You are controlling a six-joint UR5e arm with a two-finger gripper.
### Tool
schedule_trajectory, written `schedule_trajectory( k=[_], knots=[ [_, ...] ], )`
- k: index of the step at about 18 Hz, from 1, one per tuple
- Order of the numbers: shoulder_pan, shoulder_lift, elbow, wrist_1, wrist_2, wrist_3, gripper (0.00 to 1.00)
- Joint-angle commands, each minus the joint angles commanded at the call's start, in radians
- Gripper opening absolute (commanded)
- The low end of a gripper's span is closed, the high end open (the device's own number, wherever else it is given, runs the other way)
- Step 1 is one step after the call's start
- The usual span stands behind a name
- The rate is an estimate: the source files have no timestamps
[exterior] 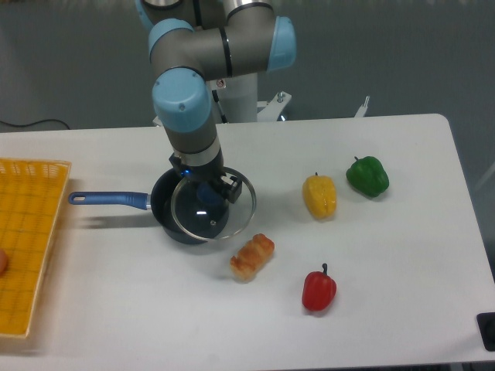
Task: Open the lid
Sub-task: 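Lift the glass lid off the saucepan and carry it beside the pot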
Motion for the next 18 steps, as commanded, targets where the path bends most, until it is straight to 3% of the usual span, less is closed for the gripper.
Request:
schedule_trajectory(
  k=[4,18],
  knots=[
    [0.034,-0.005,0.011,0.003,-0.003,0.091,0.44],
    [0.1,-0.005,0.026,0.008,0.003,0.15,0.44]
  ],
)
